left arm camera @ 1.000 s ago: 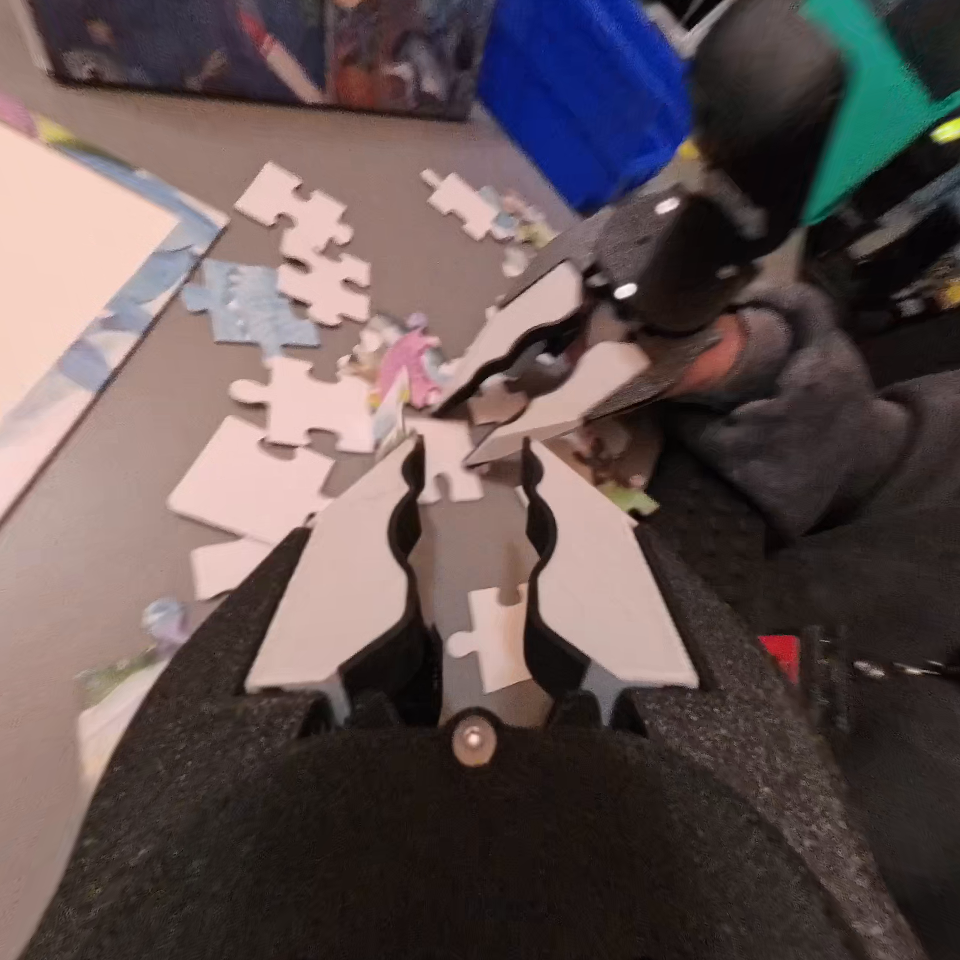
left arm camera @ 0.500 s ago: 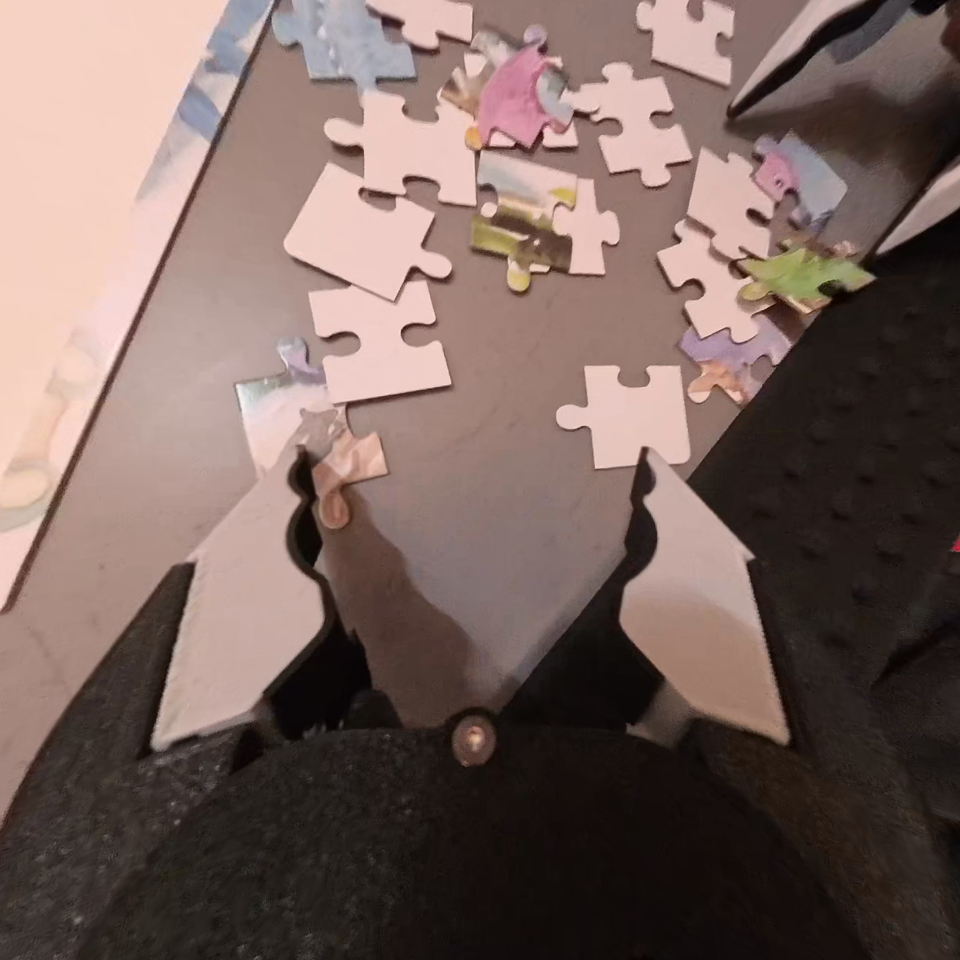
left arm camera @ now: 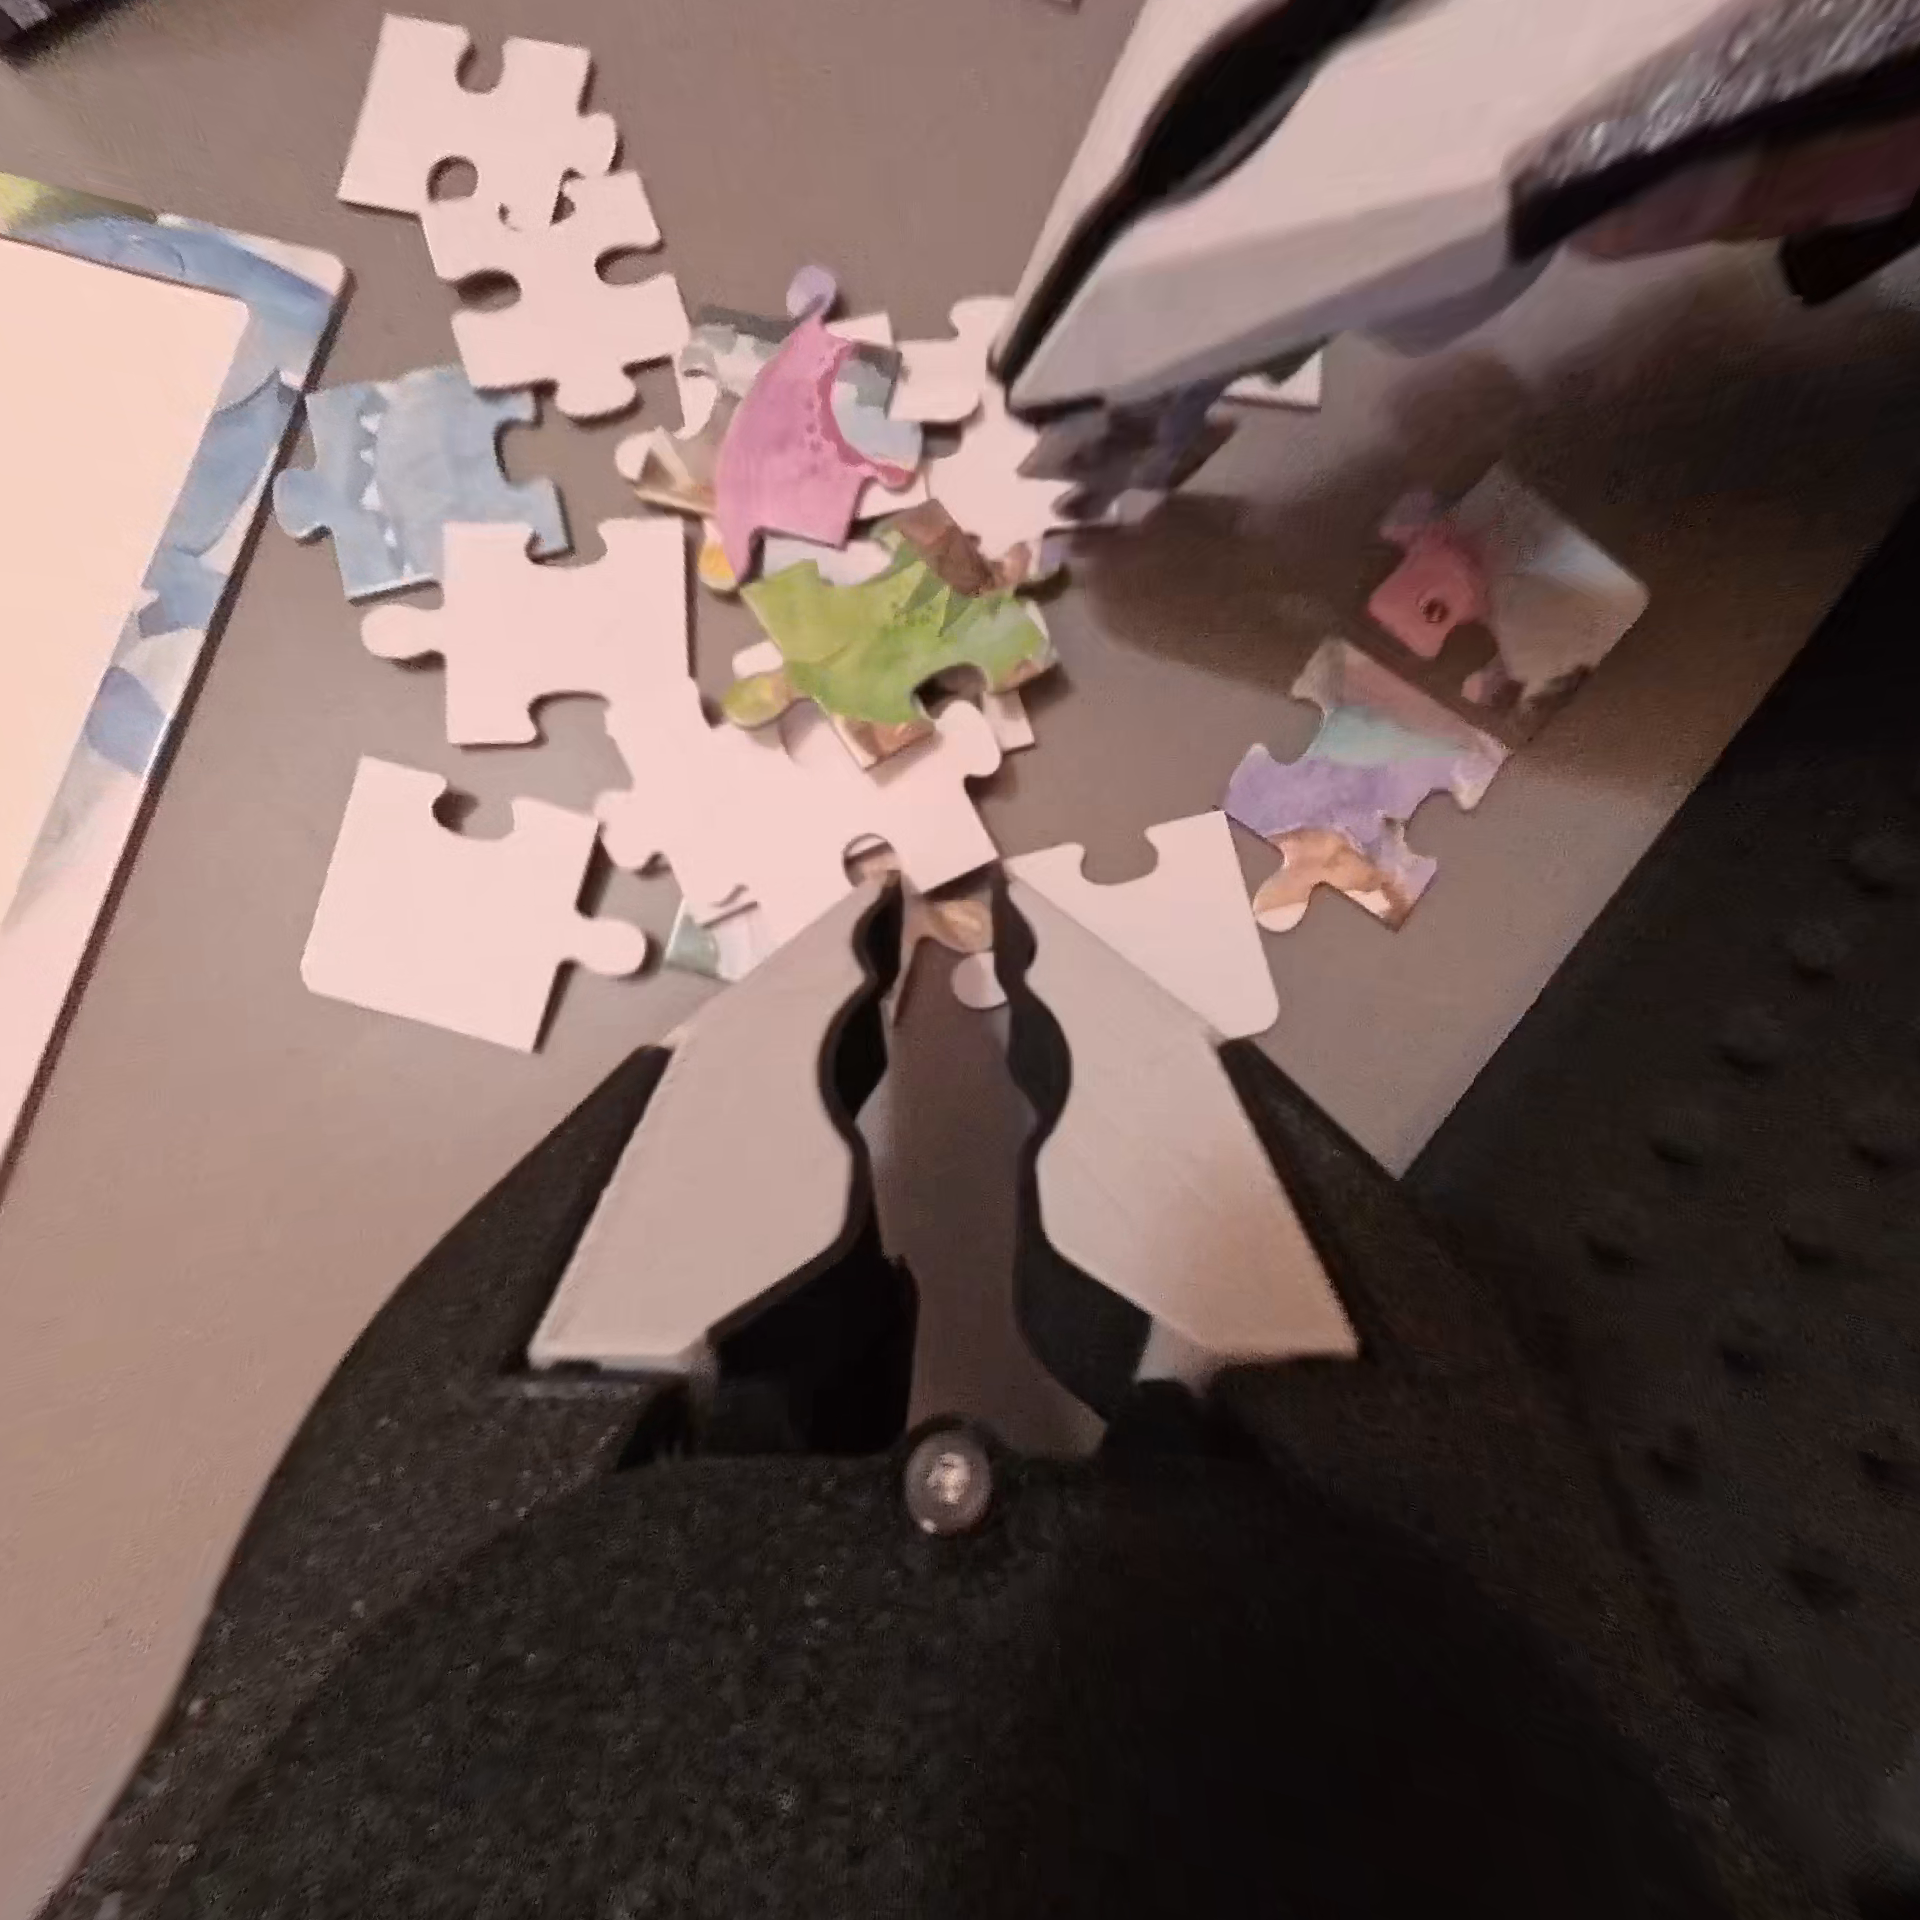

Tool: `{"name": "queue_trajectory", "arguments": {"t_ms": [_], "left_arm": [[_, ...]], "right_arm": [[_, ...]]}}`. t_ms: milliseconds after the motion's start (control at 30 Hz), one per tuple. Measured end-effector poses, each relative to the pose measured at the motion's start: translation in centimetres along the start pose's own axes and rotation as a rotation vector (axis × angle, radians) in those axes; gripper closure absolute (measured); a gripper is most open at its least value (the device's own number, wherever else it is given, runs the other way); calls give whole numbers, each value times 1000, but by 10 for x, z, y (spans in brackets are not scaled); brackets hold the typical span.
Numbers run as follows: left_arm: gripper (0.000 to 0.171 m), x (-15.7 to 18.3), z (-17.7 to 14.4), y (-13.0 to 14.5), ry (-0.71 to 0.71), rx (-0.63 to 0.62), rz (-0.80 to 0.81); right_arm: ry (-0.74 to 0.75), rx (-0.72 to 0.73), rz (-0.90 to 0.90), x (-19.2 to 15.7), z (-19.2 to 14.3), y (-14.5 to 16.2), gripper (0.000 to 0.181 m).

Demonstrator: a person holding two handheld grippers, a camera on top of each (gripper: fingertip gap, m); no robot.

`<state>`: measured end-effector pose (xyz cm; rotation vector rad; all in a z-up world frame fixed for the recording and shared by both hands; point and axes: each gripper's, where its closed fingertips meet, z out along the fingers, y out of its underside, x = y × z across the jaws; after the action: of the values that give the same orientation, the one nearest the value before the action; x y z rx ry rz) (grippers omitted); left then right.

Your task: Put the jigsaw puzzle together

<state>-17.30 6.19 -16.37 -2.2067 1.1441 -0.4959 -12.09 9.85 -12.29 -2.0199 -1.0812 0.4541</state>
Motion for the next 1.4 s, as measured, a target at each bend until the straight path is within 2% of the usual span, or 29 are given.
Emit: {"name": "queue_trajectory", "arguments": {"t_ms": [67, 133, 167, 233, 300, 333, 367, 400, 433, 467, 500, 533, 600, 633, 667, 733, 833, 867, 933, 1033, 1067, 1100, 1167, 1200, 1300, 1333, 1367, 1400], "left_arm": [[162, 5, -4, -21, 70, 94, -53], [163, -2, -19, -38, 87, 193, -87], [155, -13, -25, -40, 68, 210, -95], [129, -49, -29, -24, -10, 145, -122], [111, -79, -26, -5, -64, 75, -148], [101, -84, -19, 3, -36, 39, -157], [87, -85, -12, 9, -8, 9, -171], [84, -86, -11, 5, -2, 36, -168], [76, -79, -9, -1, 31, 57, -164], [74, -69, -5, -2, 73, 36, -169], [70, -64, -1, -6, 70, 38, -144], [72, -56, 5, -8, 61, 31, -106], [73, -34, 14, -14, 81, 29, -24], [75, -23, 18, -18, 101, 26, 5], [81, -13, 20, -22, 131, 28, 23], [84, -10, 15, -33, 158, 68, 18], [87, -37, 3, -56, 142, 131, -4], [84, -49, 5, -62, 133, 114, 13], [64, -66, 21, -80, 140, 65, 48], [45, -78, 57, -115, 181, 51, 44], [43, -77, 68, -121, 196, 37, 55], [44, -74, 77, -126, 211, 36, 72], [48, -62, 92, -124, 266, 2, 74], [49, -51, 96, -120, 310, -5, 71], [57, -24, 86, -110, 407, 15, 98], [59, -14, 78, -103, 451, -12, 98], [70, -1, 65, -95, 519, -37, 113], [81, 11, 51, -86, 576, -48, 134]], "right_arm": [[77, 58, 63, 30, -32, -5, 181], [153, 38, 85, 57, -60, 9, 174], [213, 0, 97, 73, -72, 24, 160], [327, -61, 180, 105, -88, 60, 126], [354, -127, 310, 121, -83, 97, 99], [350, -128, 370, 123, -76, 107, 85], [330, -109, 413, 122, -66, 111, 70], [315, -89, 438, 120, -57, 113, 49], [324, -77, 427, 119, -52, 110, 38], [318, -102, 401, 115, -47, 109, 35], [299, -122, 362, 108, -42, 105, 37], [269, -130, 317, 98, -36, 98, 47], [131, -94, 284, 62, -20, 76, 87], [18, -79, 277, 36, -11, 66, 87], [-36, -73, 255, 19, -6, 58, 72], [-61, -48, 174, 6, -11, 46, 86], [136, 77, 199, 58, -43, 34, 109], [230, 97, 245, 86, -54, 39, 109], [344, 67, 351, 129, -61, 62, 89], [463, -76, 439, 157, -55, 103, 83], [460, -111, 474, 154, -50, 112, 84], [461, -87, 506, 152, -48, 109, 87], [381, -78, 500, 133, -40, 100, 76], [340, -70, 479, 122, -34, 93, 81], [180, -60, 367, 74, -11, 72, 73], [98, -57, 317, 54, -4, 63, 83], [-41, -32, 275, 26, 0, 52, 109], [-167, 8, 242, 1, 0, 38, 119]]}}
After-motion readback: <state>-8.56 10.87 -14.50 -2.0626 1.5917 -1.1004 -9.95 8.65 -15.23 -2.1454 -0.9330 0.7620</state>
